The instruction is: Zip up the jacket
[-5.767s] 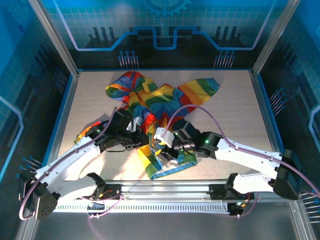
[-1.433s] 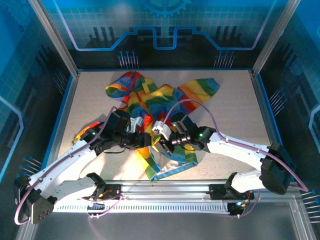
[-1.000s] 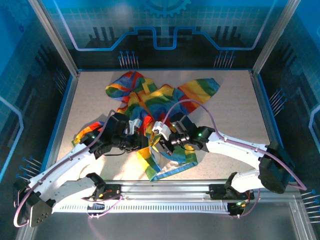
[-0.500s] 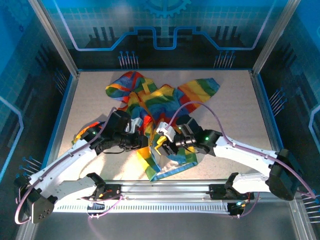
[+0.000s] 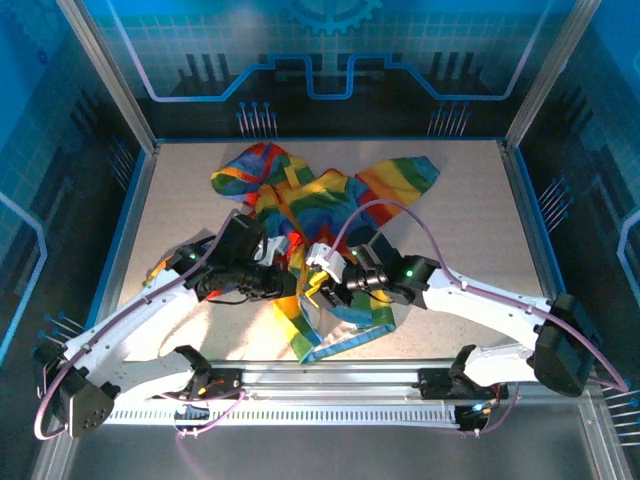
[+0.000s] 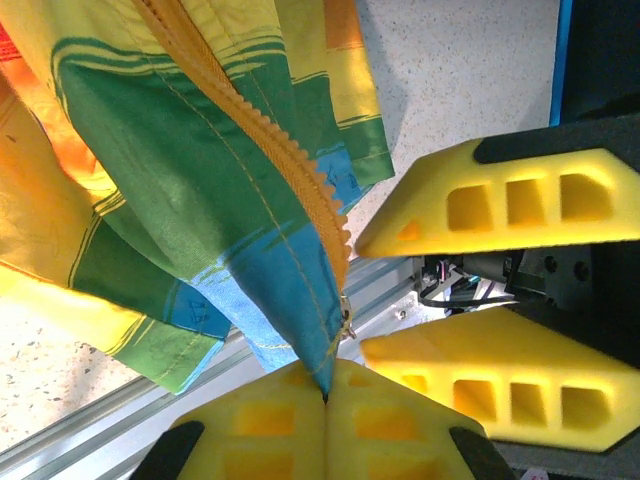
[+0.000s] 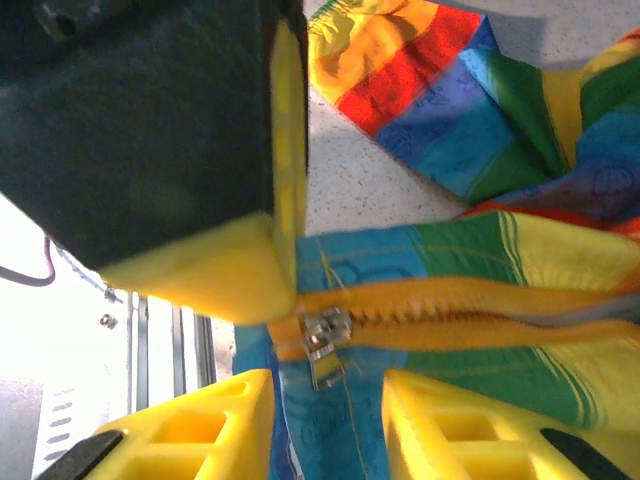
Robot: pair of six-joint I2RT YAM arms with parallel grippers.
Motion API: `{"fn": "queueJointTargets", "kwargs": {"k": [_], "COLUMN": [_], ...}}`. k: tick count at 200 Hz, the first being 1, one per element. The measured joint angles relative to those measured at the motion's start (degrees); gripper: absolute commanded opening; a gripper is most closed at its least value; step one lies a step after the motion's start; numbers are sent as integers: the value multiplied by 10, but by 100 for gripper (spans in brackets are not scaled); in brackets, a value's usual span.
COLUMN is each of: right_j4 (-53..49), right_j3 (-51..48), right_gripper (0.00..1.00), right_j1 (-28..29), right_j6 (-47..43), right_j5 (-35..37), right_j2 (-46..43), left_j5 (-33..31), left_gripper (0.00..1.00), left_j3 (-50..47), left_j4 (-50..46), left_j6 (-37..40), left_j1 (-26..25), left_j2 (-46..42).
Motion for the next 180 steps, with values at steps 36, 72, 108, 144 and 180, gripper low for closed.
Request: {"fn": "queueJointTargets", "kwargs": {"k": [36,72,108,144,180], "right_j4": [0,-5,-7,-8,-11], "right_j3": [17,26,28,28,28], "right_gripper": [25,7,1,0,2], "right_j1": [11,14,14,14,15], "right_j6": [-17,-24,-29,-29,-29], "right_j5": [1,-3,-9,-9,-9], "right_j2": [23,39,41,41,40], "left_j5": [3,-7,-9,-9,-10], "left_gripper": [0,0,0,0,0], "left_j3": [7,8,9,10,11], "left_j4": [-10,-30,-37,-39,-47], "left_j6": [8,12,21,26,39], "left_j1": [0,1,1,1,1], "left_j2": [2,2,2,2,2]}}
